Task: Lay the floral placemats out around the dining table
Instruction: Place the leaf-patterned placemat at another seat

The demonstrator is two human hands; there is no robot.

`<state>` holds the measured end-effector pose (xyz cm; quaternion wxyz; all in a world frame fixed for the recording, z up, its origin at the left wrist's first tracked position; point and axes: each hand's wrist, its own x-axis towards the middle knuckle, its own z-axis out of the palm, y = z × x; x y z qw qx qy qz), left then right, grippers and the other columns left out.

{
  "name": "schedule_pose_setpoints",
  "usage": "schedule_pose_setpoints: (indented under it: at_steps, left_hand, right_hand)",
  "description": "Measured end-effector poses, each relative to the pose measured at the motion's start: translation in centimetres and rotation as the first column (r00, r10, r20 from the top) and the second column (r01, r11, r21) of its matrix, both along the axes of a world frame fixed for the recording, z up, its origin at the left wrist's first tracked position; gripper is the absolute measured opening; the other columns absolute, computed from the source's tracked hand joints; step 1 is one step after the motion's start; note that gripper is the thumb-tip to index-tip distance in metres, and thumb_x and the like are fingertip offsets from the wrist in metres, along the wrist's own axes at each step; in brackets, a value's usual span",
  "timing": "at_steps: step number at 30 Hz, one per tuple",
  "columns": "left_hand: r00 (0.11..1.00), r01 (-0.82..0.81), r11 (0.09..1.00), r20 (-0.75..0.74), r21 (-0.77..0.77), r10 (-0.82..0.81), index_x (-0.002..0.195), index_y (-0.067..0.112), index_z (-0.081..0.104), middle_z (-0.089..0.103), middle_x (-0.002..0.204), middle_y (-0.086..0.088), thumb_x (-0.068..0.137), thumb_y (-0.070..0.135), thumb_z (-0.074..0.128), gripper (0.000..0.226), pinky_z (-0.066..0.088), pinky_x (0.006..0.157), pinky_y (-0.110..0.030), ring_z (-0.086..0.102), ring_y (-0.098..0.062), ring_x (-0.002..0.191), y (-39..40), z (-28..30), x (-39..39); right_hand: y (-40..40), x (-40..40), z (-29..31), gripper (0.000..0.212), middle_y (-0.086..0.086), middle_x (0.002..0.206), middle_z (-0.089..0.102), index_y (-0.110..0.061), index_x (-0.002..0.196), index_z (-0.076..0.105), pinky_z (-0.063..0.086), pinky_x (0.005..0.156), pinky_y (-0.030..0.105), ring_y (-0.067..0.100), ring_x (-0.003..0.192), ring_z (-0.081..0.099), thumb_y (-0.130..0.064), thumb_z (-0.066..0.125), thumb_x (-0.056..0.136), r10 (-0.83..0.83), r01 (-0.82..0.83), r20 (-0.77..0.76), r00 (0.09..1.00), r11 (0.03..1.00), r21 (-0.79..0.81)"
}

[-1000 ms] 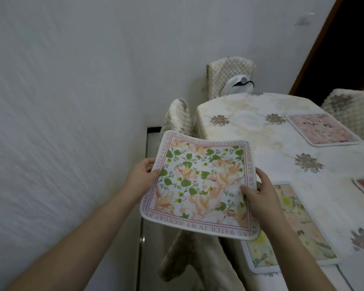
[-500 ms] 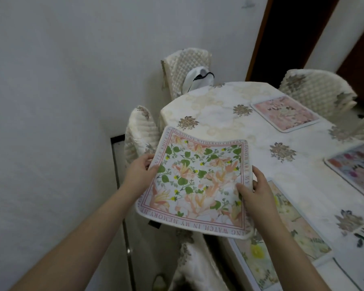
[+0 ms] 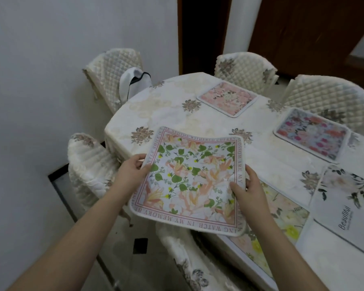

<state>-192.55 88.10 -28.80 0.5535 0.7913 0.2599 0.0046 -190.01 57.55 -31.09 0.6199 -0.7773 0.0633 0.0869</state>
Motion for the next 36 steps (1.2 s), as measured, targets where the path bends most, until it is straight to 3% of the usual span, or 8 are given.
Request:
schedule_pose_setpoints:
  at_steps: [3,8,13,18,22,25,30,36]
  left_hand:
    - [1.0,0.02,0.997,0.0,-0.08,-0.02,0.113,0.025,0.063,0.078,0.092,0.002,0.094,0.02,0.065,0.02,0.061,0.071,-0.046,0.075,-0.024,0.075,-0.3,0.3,1.7]
    - [1.0,0.008,0.989,-0.004,-0.145,-0.009,0.11,0.024,0.062,0.077,0.092,-0.005,0.094,0.017,0.065,0.017,0.061,0.072,-0.048,0.075,-0.029,0.077,-0.6,0.5,3.4]
    - [1.0,0.006,0.987,-0.012,-0.16,-0.008,0.112,0.021,0.062,0.077,0.092,-0.008,0.095,0.016,0.064,0.018,0.061,0.071,-0.049,0.075,-0.032,0.078,0.4,0.3,4.4]
    - [1.0,0.024,0.982,-0.007,-0.185,-0.026,0.111,0.021,0.062,0.077,0.093,-0.009,0.094,0.013,0.064,0.019,0.061,0.068,-0.045,0.075,-0.032,0.078,2.8,-0.3,6.0]
    - [0.998,0.047,0.975,-0.023,-0.217,-0.054,0.113,0.019,0.061,0.077,0.094,-0.009,0.094,0.012,0.065,0.021,0.06,0.071,-0.049,0.074,-0.034,0.079,6.0,-2.1,8.4]
    - [0.996,0.077,0.973,-0.028,-0.219,-0.085,0.111,0.02,0.062,0.077,0.091,-0.007,0.093,0.01,0.065,0.022,0.06,0.071,-0.052,0.074,-0.034,0.077,8.8,-4.0,10.6]
    - [0.986,0.162,0.955,-0.001,-0.247,-0.167,0.107,0.022,0.064,0.076,0.097,-0.008,0.092,0.011,0.066,0.019,0.06,0.07,-0.05,0.074,-0.033,0.078,13.7,-5.3,14.0]
    - [0.959,0.273,0.941,-0.025,-0.198,-0.284,0.107,0.024,0.064,0.075,0.1,-0.008,0.092,0.013,0.067,0.019,0.059,0.074,-0.054,0.074,-0.033,0.079,16.7,-5.5,17.6]
  right_hand:
    - [-0.3,0.2,-0.4,0.051,-0.01,0.12,0.063,-0.044,0.136,0.038,0.059,0.069,0.031,0.01,0.1,0.067,-0.019,0.057,0.097,-0.026,0.026,0.014,1.0,1.0,0.013]
    - [-0.7,1.3,-1.2,0.058,-0.008,0.127,0.061,-0.04,0.145,0.033,0.059,0.082,0.046,0.011,0.106,0.065,-0.024,0.059,0.096,-0.045,0.045,-0.004,0.999,0.999,0.0]
    - [-0.1,2.5,-1.8,0.055,-0.008,0.121,0.064,-0.037,0.144,0.037,0.059,0.081,0.041,0.008,0.101,0.066,-0.019,0.058,0.097,-0.03,0.03,-0.008,1.0,0.999,0.043]
    - [2.1,3.4,-2.6,0.055,-0.009,0.121,0.064,-0.038,0.144,0.036,0.058,0.084,0.047,0.011,0.103,0.066,-0.02,0.058,0.097,-0.038,0.039,-0.027,0.999,0.998,0.041]
    - [4.8,4.5,-3.3,0.056,-0.008,0.122,0.064,-0.039,0.144,0.035,0.059,0.081,0.042,0.012,0.104,0.065,-0.019,0.058,0.097,-0.077,0.078,-0.036,0.996,0.997,0.023]
    - [7.6,5.5,-3.7,0.055,-0.009,0.119,0.064,-0.038,0.144,0.036,0.056,0.071,0.027,0.007,0.102,0.065,-0.018,0.057,0.097,-0.112,0.112,-0.033,0.993,0.994,-0.003]
    - [12.6,6.6,-4.4,0.055,-0.01,0.116,0.067,-0.04,0.142,0.038,0.059,0.08,0.039,0.007,0.097,0.067,-0.019,0.059,0.097,-0.22,0.219,-0.037,0.975,0.975,-0.025]
    - [16.1,6.6,-4.8,0.057,-0.007,0.119,0.065,-0.037,0.145,0.035,0.057,0.07,0.029,0.006,0.097,0.067,-0.017,0.058,0.097,-0.318,0.318,-0.06,0.946,0.948,-0.005]
